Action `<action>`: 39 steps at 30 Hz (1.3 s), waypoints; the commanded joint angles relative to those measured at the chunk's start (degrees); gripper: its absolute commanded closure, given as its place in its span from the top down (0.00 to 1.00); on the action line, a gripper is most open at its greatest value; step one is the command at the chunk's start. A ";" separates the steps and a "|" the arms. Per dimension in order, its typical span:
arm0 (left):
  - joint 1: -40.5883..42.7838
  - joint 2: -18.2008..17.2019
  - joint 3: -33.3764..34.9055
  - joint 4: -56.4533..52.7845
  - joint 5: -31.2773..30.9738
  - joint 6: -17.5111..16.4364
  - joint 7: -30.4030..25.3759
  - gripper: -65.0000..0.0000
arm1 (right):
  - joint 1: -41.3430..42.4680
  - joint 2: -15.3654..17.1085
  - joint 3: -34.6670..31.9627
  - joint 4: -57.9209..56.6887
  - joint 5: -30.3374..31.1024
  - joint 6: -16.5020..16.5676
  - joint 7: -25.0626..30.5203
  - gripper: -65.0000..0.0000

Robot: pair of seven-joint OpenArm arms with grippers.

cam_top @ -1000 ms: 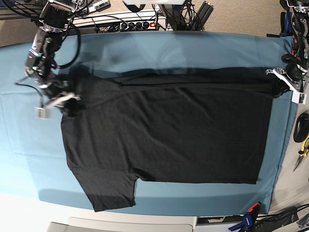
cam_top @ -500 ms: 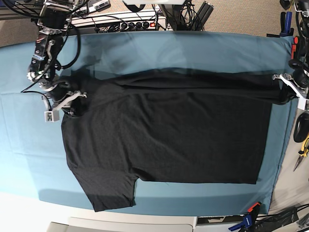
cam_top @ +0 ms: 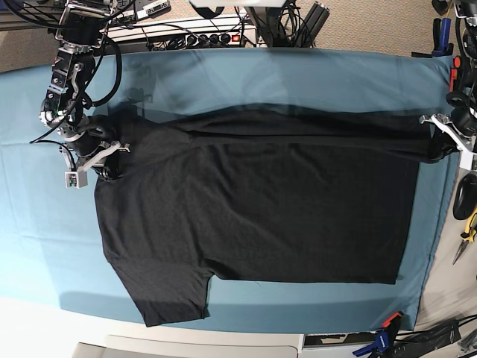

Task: Fold the T-shirt properly
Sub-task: 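Release the shoulder with the right gripper and regrasp near the collar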

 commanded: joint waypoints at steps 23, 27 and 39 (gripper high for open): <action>-2.84 -1.40 1.22 0.74 -1.14 -0.42 -1.42 0.00 | 0.92 0.81 0.24 0.92 -1.40 -5.66 1.95 0.00; -2.84 -1.38 1.25 0.76 -1.14 -0.42 -1.42 0.00 | 0.92 0.81 0.24 0.92 -1.40 -5.66 1.95 0.00; -2.82 -1.42 1.25 0.74 1.46 2.73 -1.92 0.58 | 0.94 0.83 1.14 0.96 -2.89 -3.15 0.68 0.57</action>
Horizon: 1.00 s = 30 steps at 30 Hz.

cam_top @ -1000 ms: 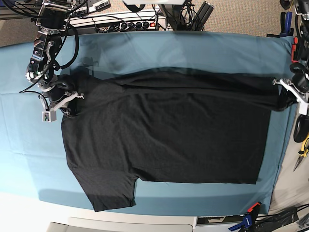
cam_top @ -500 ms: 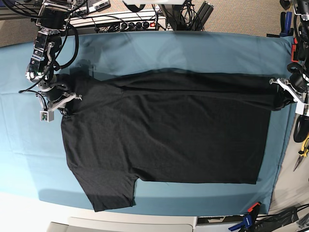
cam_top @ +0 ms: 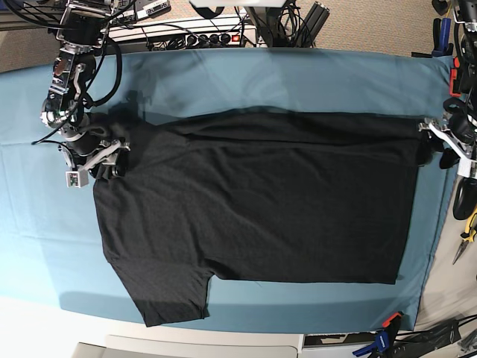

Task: Fold the T-shirt properly
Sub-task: 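Release the shoulder with the right gripper and regrasp near the collar, then hold the shirt edge with both grippers and adjust the grip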

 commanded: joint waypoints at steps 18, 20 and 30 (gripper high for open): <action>0.39 -1.36 -0.59 0.76 -2.36 0.22 1.36 0.58 | -12.52 -1.25 26.73 1.40 29.27 3.50 -10.75 0.57; 0.39 -1.36 -0.59 0.76 -2.36 0.22 1.36 0.58 | -13.66 -3.19 26.73 1.40 31.17 4.09 -10.91 0.57; 0.37 -1.36 -0.59 0.76 -2.38 0.22 1.22 0.58 | -13.35 -8.17 26.62 1.40 35.76 6.38 -12.52 0.57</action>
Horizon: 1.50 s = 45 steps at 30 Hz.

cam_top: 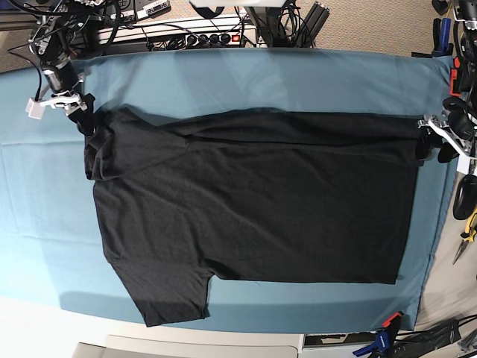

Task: Fold the T-shirt properly
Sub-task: 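Hold the shirt edge with both grippers and adjust the grip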

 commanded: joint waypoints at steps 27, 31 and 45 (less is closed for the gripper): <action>-0.33 -1.40 -0.59 0.76 -1.07 -0.04 -1.46 0.58 | -2.23 -0.35 0.00 0.68 6.99 8.43 -3.87 0.57; -0.35 -1.40 -0.59 0.76 -1.07 -0.02 -1.53 0.58 | -2.23 -0.33 0.00 0.68 9.05 8.43 -5.35 0.57; -0.35 -1.22 -0.59 0.76 -1.05 -0.04 -2.54 0.58 | -1.53 0.92 0.04 3.67 2.93 8.43 -5.05 0.57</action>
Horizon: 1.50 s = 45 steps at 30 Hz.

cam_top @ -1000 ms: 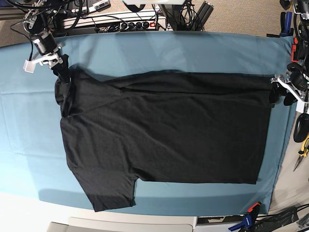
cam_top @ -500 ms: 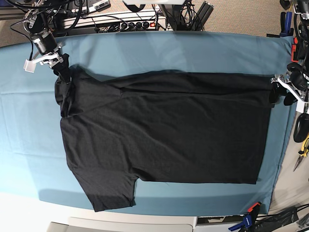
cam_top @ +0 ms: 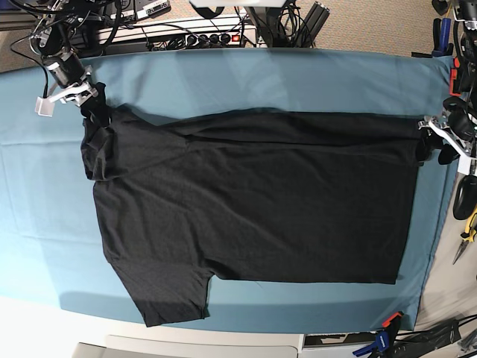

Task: Fold the T-shirt properly
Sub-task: 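Hold the shirt edge with both grippers and adjust the grip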

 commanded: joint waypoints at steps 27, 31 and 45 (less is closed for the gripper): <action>-0.15 1.16 -0.59 0.52 -0.24 6.91 1.29 0.58 | 2.05 0.66 0.17 1.01 -7.74 0.48 6.43 0.00; -0.17 1.29 -0.59 -1.36 0.50 7.10 1.33 0.58 | 2.03 0.66 0.17 1.01 -7.74 0.48 6.40 0.00; -0.24 4.39 -0.59 -10.97 -12.57 3.02 6.93 0.58 | 2.03 0.66 0.15 1.01 -7.72 0.50 6.03 0.00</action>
